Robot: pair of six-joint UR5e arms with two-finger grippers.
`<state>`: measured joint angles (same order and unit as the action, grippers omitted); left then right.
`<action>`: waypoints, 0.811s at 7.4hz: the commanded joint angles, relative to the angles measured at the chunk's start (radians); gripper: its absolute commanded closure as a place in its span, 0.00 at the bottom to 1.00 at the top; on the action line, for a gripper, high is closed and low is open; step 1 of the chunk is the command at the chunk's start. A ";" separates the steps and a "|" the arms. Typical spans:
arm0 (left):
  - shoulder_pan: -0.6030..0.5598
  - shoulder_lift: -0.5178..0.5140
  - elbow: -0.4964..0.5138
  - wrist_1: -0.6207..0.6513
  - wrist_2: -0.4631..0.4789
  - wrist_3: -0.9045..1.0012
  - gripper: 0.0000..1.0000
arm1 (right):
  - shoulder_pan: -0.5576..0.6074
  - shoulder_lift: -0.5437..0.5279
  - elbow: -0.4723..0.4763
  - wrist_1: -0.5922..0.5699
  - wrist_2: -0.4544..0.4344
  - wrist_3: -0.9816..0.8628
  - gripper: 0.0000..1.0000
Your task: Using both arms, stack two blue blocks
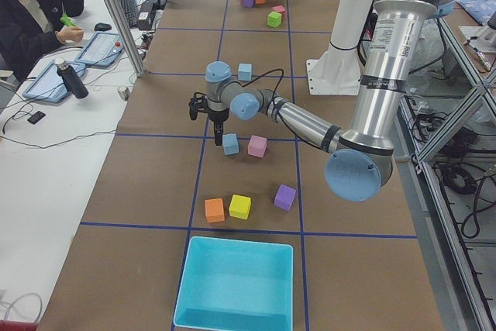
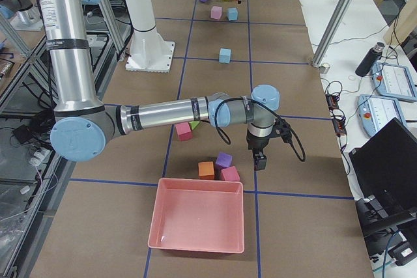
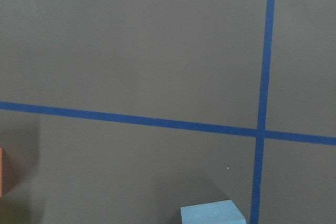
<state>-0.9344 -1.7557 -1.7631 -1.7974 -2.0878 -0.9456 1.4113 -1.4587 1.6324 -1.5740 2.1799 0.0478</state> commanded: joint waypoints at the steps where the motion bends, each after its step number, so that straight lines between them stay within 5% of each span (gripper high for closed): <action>1: 0.048 0.002 0.085 -0.162 0.009 -0.099 0.02 | 0.000 0.001 -0.003 0.000 -0.005 0.001 0.00; 6: 0.083 0.031 0.086 -0.168 0.009 -0.124 0.02 | 0.000 0.003 0.000 0.000 -0.002 0.014 0.00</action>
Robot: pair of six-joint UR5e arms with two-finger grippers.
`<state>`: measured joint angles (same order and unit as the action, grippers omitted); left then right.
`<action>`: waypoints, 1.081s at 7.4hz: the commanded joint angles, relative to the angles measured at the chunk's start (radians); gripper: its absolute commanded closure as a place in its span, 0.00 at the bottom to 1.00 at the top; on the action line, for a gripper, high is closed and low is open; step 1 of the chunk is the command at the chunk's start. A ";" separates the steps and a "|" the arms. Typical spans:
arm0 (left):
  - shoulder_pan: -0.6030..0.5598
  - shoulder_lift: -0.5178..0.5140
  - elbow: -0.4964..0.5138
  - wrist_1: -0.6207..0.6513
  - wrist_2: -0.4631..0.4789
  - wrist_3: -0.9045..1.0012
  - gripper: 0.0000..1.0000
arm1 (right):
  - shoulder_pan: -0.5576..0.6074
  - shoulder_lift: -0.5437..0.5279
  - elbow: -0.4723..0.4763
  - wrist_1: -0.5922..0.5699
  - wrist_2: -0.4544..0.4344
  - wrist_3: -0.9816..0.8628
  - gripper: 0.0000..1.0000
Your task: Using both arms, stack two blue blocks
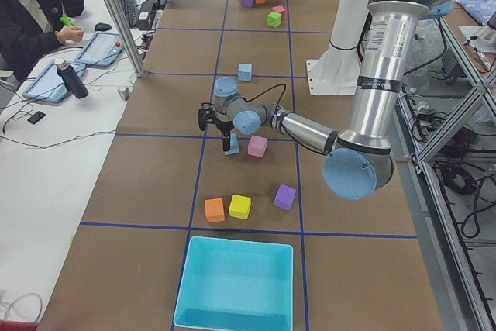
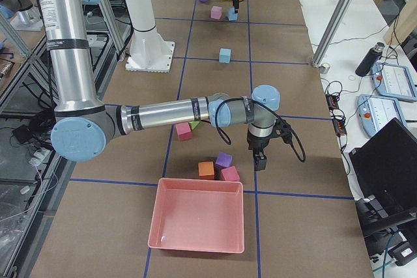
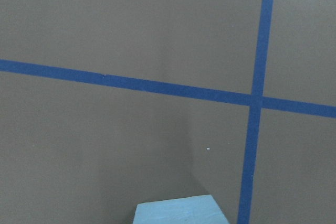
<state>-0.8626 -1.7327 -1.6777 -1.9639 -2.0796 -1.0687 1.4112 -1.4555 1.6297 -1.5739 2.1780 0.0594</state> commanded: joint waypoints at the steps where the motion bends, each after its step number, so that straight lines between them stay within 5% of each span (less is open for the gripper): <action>1: 0.023 0.007 0.000 -0.001 0.001 -0.017 0.02 | 0.000 0.000 0.009 0.000 0.003 0.002 0.00; 4: 0.072 0.007 0.010 -0.027 0.025 -0.043 0.03 | 0.000 0.001 -0.002 0.000 0.000 0.002 0.00; 5: 0.076 0.005 0.027 -0.029 0.027 -0.042 0.10 | 0.000 0.003 -0.001 0.000 0.000 0.002 0.00; 6: 0.076 0.005 0.027 -0.029 0.027 -0.036 0.42 | 0.000 0.003 -0.001 0.000 0.000 0.002 0.00; 8: 0.076 0.002 0.020 -0.029 0.027 -0.033 0.84 | 0.000 0.004 -0.002 0.000 0.000 0.002 0.00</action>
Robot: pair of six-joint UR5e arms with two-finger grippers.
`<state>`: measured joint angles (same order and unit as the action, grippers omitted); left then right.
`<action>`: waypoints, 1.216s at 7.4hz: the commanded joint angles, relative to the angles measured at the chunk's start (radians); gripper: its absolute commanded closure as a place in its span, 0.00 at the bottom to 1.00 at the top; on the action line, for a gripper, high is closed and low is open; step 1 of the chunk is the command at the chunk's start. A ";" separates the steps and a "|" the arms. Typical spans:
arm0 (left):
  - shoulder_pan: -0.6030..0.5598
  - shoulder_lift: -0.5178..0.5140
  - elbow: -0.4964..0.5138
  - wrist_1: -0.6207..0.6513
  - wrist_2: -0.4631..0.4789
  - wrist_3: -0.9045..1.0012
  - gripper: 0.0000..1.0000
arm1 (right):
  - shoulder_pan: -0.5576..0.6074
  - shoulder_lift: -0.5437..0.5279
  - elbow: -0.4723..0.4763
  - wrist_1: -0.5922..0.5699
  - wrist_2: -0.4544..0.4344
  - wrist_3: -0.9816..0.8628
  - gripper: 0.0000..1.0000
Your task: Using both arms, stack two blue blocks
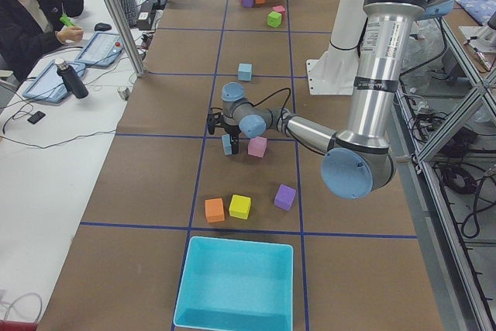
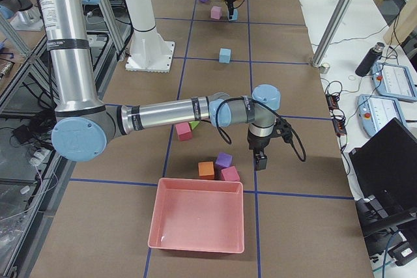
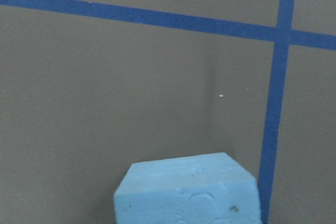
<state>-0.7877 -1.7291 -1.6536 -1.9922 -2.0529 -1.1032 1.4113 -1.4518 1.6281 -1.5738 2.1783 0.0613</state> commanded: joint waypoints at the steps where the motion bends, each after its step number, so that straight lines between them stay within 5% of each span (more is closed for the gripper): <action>1: -0.001 -0.004 -0.047 0.007 -0.009 0.000 1.00 | 0.000 0.001 -0.001 0.000 0.000 0.002 0.00; 2: -0.001 -0.013 -0.087 0.032 -0.010 0.002 1.00 | 0.000 -0.001 -0.002 -0.002 -0.002 0.002 0.00; 5: 0.008 -0.292 -0.101 0.318 0.005 0.000 1.00 | 0.000 -0.001 -0.023 -0.002 0.000 0.002 0.00; 9: 0.168 -0.551 -0.019 0.362 0.115 0.008 1.00 | 0.000 -0.004 -0.028 -0.002 0.000 0.003 0.00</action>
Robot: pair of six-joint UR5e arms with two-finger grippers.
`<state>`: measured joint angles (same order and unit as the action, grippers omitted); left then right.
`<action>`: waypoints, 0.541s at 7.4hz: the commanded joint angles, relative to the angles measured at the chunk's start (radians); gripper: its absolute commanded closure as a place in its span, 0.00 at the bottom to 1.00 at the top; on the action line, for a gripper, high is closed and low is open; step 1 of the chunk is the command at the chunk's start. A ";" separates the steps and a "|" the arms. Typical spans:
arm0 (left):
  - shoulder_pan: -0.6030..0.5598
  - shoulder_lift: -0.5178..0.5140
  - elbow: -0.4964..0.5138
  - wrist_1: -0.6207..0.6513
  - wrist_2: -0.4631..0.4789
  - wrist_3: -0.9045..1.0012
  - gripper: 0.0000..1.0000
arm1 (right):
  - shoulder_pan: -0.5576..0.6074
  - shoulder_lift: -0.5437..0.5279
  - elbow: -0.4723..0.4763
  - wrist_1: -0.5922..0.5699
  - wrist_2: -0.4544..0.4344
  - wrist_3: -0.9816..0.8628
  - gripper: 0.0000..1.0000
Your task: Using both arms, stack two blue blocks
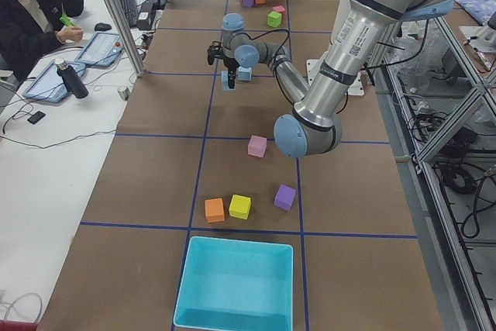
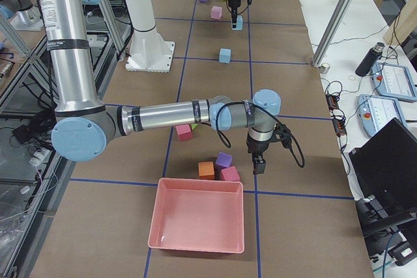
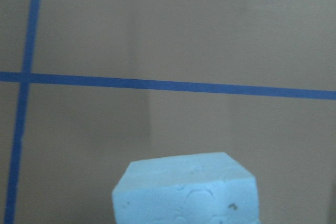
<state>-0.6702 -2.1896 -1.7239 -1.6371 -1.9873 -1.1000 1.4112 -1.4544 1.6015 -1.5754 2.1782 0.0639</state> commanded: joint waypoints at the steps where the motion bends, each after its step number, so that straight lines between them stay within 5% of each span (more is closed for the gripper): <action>1: 0.072 -0.167 0.125 0.006 0.054 0.014 1.00 | 0.000 -0.001 -0.003 0.000 0.000 0.001 0.00; 4: 0.144 -0.228 0.178 0.006 0.145 0.055 0.97 | 0.000 -0.003 -0.006 -0.002 0.002 0.001 0.00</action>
<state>-0.5514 -2.3948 -1.5652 -1.6318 -1.8654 -1.0520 1.4113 -1.4569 1.5960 -1.5767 2.1792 0.0648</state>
